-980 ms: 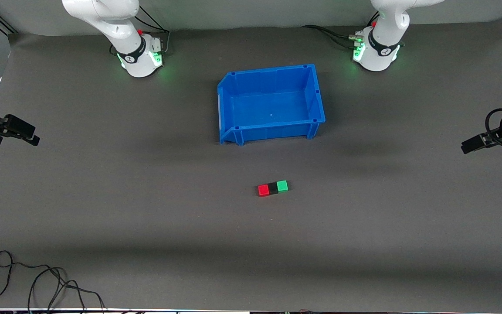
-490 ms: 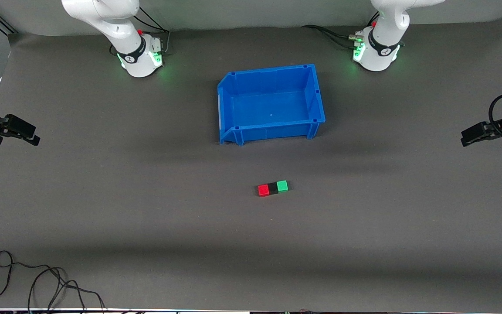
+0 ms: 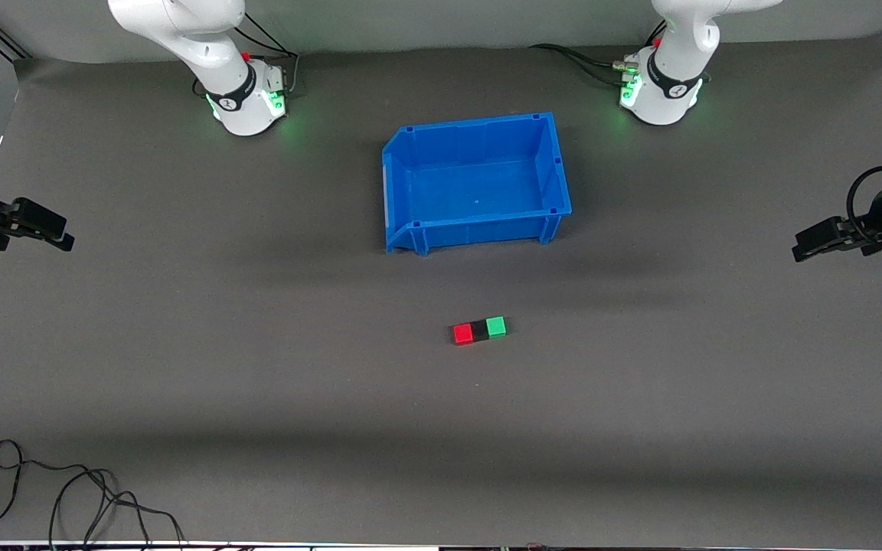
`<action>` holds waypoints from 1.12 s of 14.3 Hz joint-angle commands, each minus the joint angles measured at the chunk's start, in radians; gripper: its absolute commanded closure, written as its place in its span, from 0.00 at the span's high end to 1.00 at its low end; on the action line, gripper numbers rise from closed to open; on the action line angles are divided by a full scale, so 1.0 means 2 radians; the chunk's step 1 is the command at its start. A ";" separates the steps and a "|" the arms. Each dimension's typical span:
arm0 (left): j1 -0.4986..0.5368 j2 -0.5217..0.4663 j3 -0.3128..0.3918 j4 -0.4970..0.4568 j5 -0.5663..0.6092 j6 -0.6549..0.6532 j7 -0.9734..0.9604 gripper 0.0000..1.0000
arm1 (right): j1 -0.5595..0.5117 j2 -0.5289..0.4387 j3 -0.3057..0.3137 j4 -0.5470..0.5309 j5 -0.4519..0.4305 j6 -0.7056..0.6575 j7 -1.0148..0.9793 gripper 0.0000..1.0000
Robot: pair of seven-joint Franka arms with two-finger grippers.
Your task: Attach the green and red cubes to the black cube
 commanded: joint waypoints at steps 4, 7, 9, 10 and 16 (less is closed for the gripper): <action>-0.032 -0.003 0.028 0.010 0.016 -0.011 0.036 0.99 | 0.005 -0.006 -0.007 0.000 0.034 -0.018 -0.002 1.00; -0.030 -0.009 0.028 0.014 0.016 -0.032 0.065 0.99 | 0.005 -0.007 -0.007 0.003 0.037 -0.019 -0.003 1.00; -0.026 -0.011 0.028 0.014 0.016 -0.034 0.065 1.00 | 0.005 -0.007 -0.007 0.003 0.037 -0.019 -0.003 1.00; -0.025 -0.013 0.028 0.014 0.016 -0.034 0.065 1.00 | 0.005 -0.008 -0.007 0.003 0.037 -0.019 -0.003 1.00; -0.030 -0.023 0.026 0.010 0.026 -0.028 0.065 1.00 | 0.005 -0.007 -0.007 0.003 0.037 -0.019 -0.004 1.00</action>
